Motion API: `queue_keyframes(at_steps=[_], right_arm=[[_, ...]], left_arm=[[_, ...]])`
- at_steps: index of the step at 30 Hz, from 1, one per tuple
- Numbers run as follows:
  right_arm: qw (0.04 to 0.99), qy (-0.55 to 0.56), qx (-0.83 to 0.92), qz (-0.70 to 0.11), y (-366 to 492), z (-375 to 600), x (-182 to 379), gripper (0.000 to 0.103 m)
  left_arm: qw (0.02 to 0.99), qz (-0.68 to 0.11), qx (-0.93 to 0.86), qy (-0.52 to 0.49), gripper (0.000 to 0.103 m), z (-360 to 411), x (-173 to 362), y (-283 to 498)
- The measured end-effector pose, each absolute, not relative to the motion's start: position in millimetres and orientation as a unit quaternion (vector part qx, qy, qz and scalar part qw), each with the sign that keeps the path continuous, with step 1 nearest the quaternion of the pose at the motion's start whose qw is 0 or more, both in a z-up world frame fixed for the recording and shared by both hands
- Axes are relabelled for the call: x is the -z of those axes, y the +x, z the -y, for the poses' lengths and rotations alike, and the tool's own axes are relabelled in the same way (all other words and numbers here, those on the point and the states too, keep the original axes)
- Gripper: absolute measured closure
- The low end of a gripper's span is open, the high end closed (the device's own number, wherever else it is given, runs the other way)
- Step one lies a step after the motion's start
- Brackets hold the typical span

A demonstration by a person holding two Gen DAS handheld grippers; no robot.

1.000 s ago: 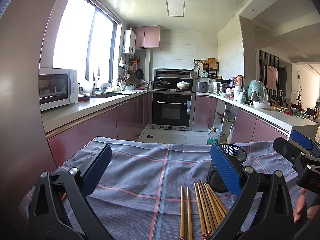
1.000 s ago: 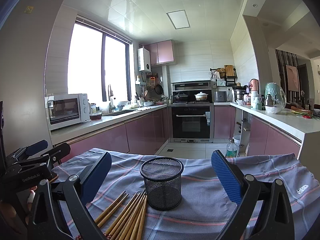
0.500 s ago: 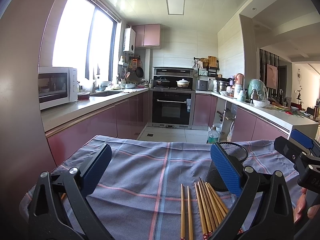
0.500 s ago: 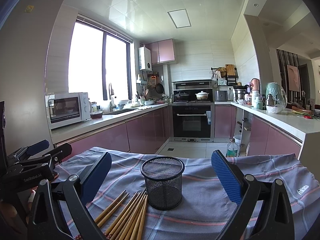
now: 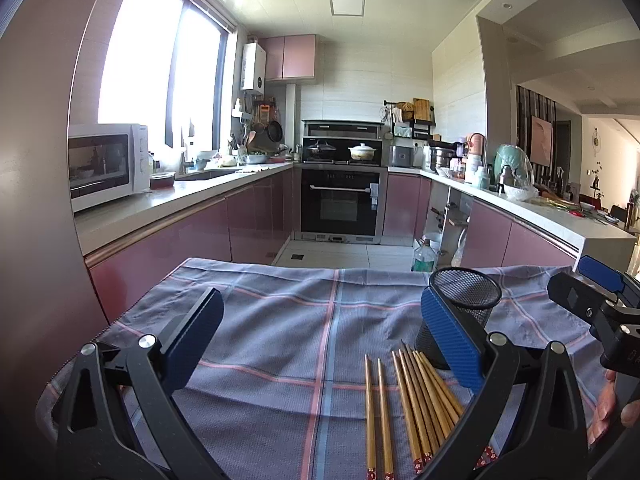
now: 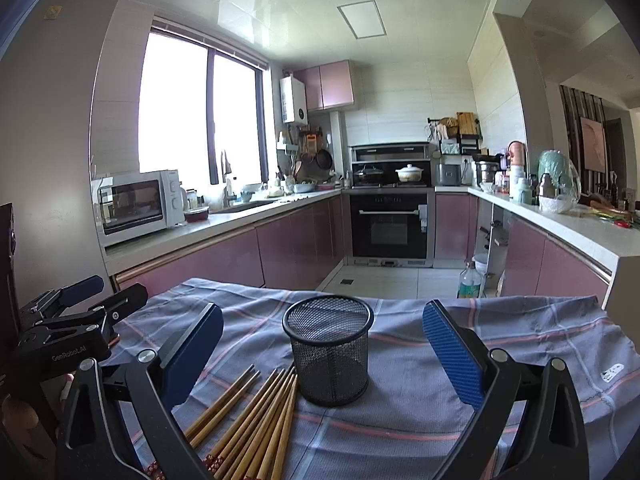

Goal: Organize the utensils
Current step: 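Lower the right gripper onto a bamboo chopstick and close on it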

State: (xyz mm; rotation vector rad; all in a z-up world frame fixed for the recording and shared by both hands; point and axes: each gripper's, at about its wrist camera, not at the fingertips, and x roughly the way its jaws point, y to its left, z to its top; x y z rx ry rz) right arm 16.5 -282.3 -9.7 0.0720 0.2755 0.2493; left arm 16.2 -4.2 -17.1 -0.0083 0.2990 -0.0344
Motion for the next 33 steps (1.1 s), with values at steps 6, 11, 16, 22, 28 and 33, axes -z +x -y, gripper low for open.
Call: queue_keyframes(at_steps=[6, 11, 16, 22, 28, 33], right_arm=[[0.958, 0.02, -0.146, -0.247, 43, 274, 37, 0.006], [0.926, -0.017, -0.171, -0.337, 58, 256, 71, 0.025], [0.904, -0.017, -0.182, -0.386, 66, 252, 90, 0.043], [0.888, -0.027, -0.194, -0.417, 72, 246, 99, 0.063], [0.882, -0.034, -0.195, -0.428, 76, 244, 103, 0.072], [0.878, -0.043, -0.193, -0.435, 81, 242, 104, 0.075]], left_arm=[[0.972, -0.232, 0.028, 0.019, 0.006, 3, 48, 41], [0.956, -0.287, 0.05, 0.035, 0.01, 3, 76, 57], [0.942, -0.326, 0.068, 0.049, 0.02, 5, 101, 73], [0.921, -0.372, 0.09, 0.068, 0.026, 17, 121, 85], [0.903, -0.411, 0.099, 0.076, 0.032, 24, 128, 93], [0.896, -0.421, 0.104, 0.09, 0.037, 30, 131, 100]])
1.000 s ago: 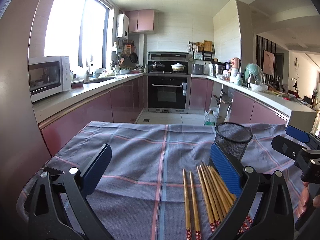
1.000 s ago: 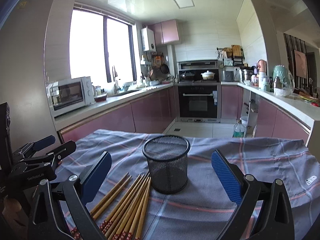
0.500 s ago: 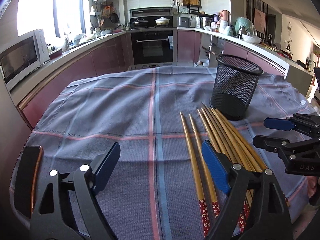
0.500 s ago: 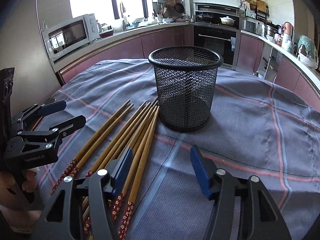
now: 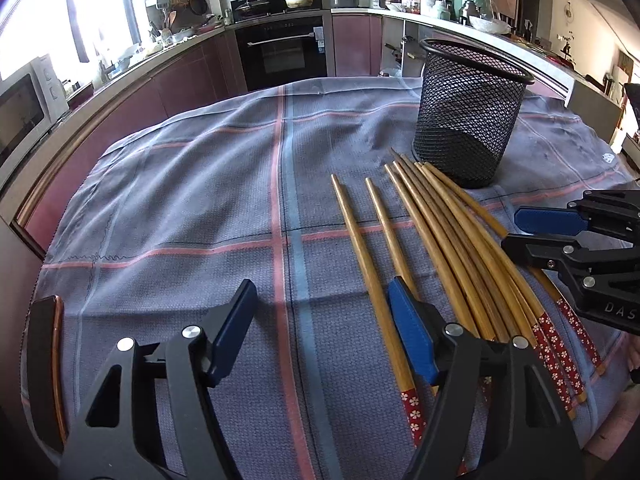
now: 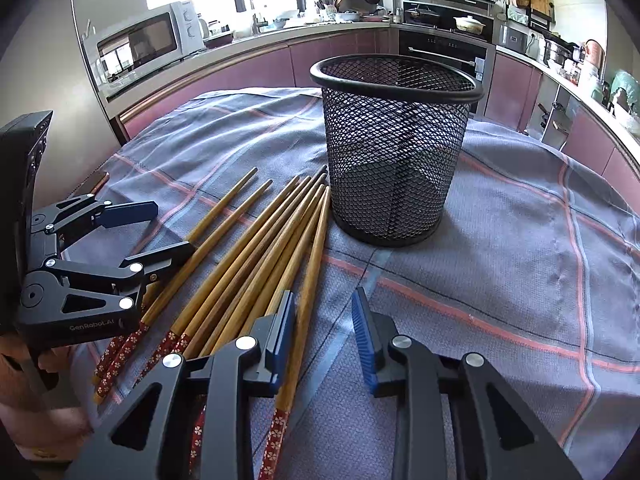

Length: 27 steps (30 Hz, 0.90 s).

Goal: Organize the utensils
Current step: 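Lower the right gripper onto a bamboo chopstick and close on it, then lift the chopstick upright with the right gripper and lower it into the mesh cup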

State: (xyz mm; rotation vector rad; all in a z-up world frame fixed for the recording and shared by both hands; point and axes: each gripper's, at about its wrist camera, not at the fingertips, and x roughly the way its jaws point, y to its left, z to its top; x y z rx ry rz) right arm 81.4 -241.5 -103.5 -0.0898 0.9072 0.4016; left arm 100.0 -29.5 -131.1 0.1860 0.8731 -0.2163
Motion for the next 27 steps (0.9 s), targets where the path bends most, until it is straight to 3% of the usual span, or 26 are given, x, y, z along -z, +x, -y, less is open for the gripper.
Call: queue_keyframes(at_steps=[4, 9, 11, 18, 27], right_arm=[[0.877, -0.053, -0.19, -0.437, 89, 234, 104, 0.078], [0.873, -0.053, -0.199, -0.443, 93, 231, 104, 0.095], [0.873, -0.046, -0.199, -0.444, 94, 232, 105, 0.096], [0.875, -0.016, -0.219, -0.431, 90, 240, 95, 0.097], [0.89, 0.005, -0.244, -0.385, 79, 253, 61, 0.097]], left_arm=[[0.893, -0.427, 0.115, 0.081, 0.046, 31, 133, 107], [0.891, -0.431, 0.127, 0.068, 0.058, 32, 134, 110], [0.89, -0.432, 0.128, 0.061, 0.062, 31, 134, 110], [0.889, -0.44, 0.127, 0.029, 0.091, 24, 130, 106], [0.895, -0.425, 0.137, -0.003, 0.095, 10, 110, 97]])
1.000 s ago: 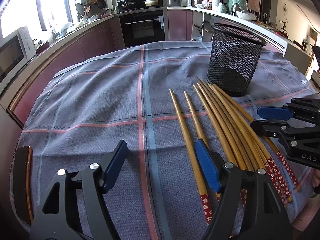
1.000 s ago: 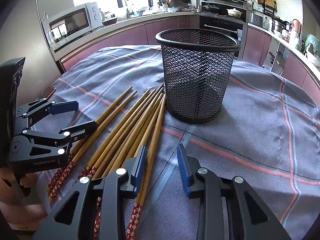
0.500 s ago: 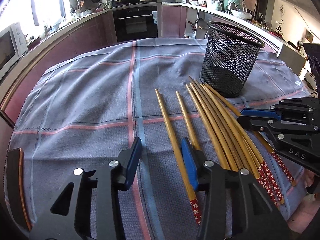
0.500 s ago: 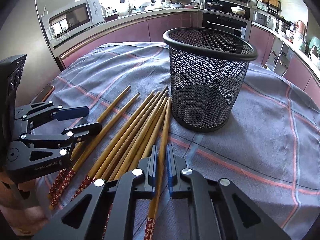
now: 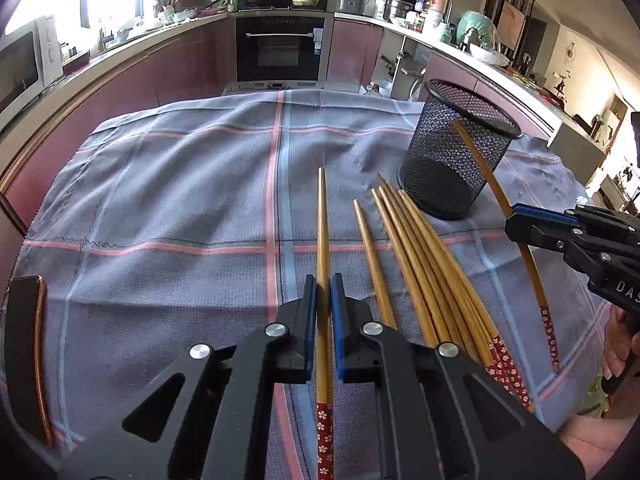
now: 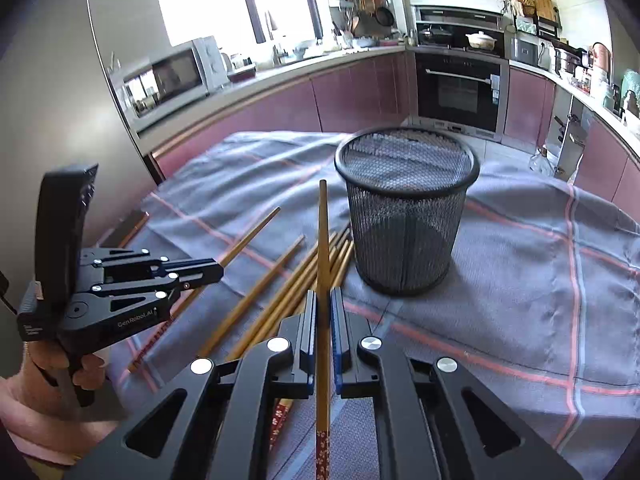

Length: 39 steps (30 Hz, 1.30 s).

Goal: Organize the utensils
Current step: 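Lift the chopstick upright with the right gripper and lower it into the mesh cup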

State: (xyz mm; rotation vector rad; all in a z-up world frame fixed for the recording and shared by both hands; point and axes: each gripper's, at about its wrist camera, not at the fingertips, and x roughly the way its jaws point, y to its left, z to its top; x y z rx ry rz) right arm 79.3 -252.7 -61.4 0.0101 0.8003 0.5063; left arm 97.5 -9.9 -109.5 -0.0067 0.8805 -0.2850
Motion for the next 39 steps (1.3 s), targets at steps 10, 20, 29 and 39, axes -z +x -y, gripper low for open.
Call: queue_keyframes(at_steps=[10, 20, 29, 39], right_arm=[[0.92, 0.029, -0.26, -0.292, 71, 272, 3, 0.098], [0.939, 0.04, -0.252, -0.23, 90, 292, -44, 0.098], [0.953, 0.052, -0.236, -0.183, 114, 306, -76, 0.098], [0.955, 0.042, -0.209, -0.208, 150, 305, -59, 0.098]], left_arm=[[0.916, -0.348, 0.194, -0.042, 0.095, -8, 37, 81], [0.933, -0.252, 0.245, -0.078, 0.095, -4, -50, 81], [0.935, -0.221, 0.262, -0.088, 0.095, 30, -106, 108], [0.927, -0.26, 0.265, -0.052, 0.095, 85, -102, 149]])
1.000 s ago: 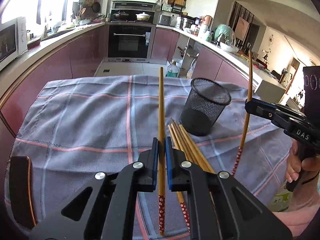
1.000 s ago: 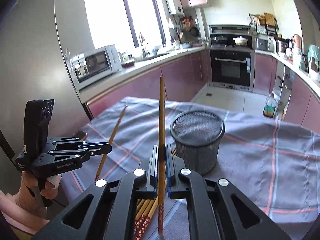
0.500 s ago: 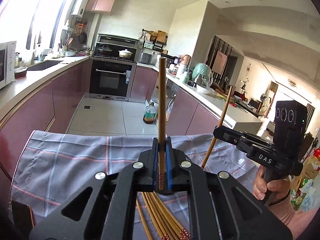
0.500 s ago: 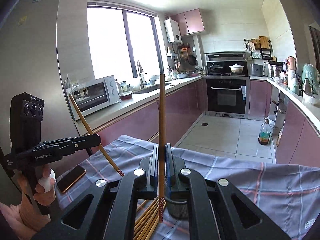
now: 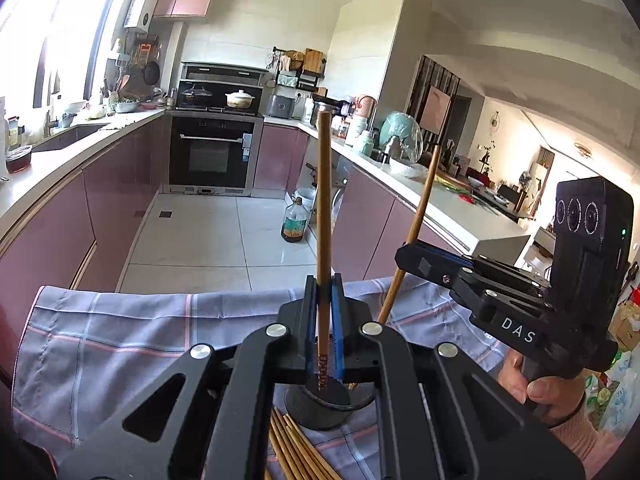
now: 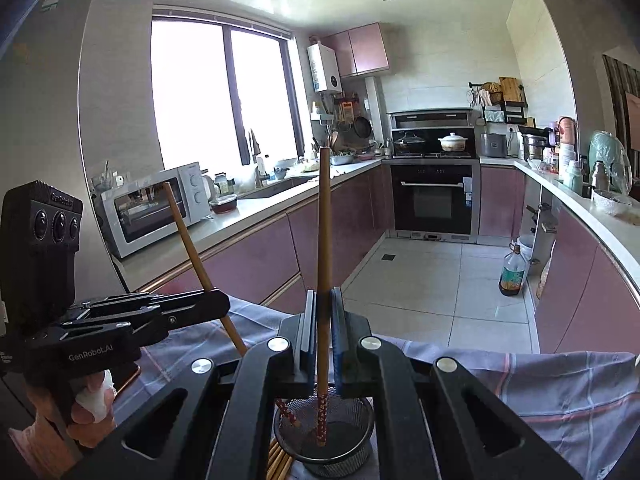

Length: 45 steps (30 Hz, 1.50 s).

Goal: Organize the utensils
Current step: 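Lift the chopstick upright with the right gripper and lower it into the mesh cup, then open the right gripper to release the chopstick and withdraw from the cup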

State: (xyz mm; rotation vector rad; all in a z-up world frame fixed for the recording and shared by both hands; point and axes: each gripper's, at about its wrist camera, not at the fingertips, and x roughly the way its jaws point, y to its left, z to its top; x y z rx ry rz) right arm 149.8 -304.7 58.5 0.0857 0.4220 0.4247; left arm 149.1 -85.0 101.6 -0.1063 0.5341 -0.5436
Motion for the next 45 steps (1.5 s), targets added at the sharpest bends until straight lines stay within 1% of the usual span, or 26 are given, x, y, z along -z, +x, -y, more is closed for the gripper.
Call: queue_keyframes(at_steps=[5, 11, 18, 21, 22, 26, 29, 32, 42, 44, 45], right_arm=[[0.944, 0.035, -0.208, -0.253, 165, 300, -33, 0.098], [0.932, 0.033, -0.204, -0.297, 178, 300, -14, 0.098], [0.927, 0.042, -0.191, -0.319, 188, 298, -2, 0.097], [0.927, 0.05, -0.189, -0.32, 193, 299, -1, 0.095], [0.927, 0.05, -0.189, -0.321, 195, 299, -1, 0.095], [0.929, 0.05, -0.184, -0.318, 192, 300, -1, 0.092], [0.93, 0.053, -0.184, -0.314, 187, 302, -2, 0.087], [0.931, 0.057, -0.186, -0.308, 180, 306, -5, 0.085], [0.934, 0.054, -0.228, -0.27, 125, 301, -18, 0.076], [0.931, 0.046, -0.244, -0.267, 113, 297, -19, 0.071], [0.929, 0.038, -0.251, -0.269, 107, 293, -17, 0.07]], left_arm=[[0.912, -0.305, 0.272, -0.028, 0.095, 109, -76, 166], [0.9, -0.343, 0.268, -0.005, 0.095, 119, -36, 187], [0.896, -0.36, 0.26, -0.01, 0.095, 117, -13, 208], [0.894, -0.367, 0.256, -0.017, 0.094, 112, -4, 214], [0.894, -0.367, 0.255, -0.019, 0.089, 107, -1, 215], [0.9, -0.362, 0.243, -0.015, 0.086, 104, 2, 216], [0.907, -0.352, 0.233, -0.013, 0.082, 98, 1, 211], [0.914, -0.34, 0.222, -0.016, 0.077, 90, 0, 202], [0.933, -0.313, 0.177, -0.02, 0.063, 51, 3, 163], [0.934, -0.314, 0.168, -0.015, 0.06, 44, 7, 154], [0.935, -0.315, 0.164, -0.013, 0.059, 40, 10, 150]])
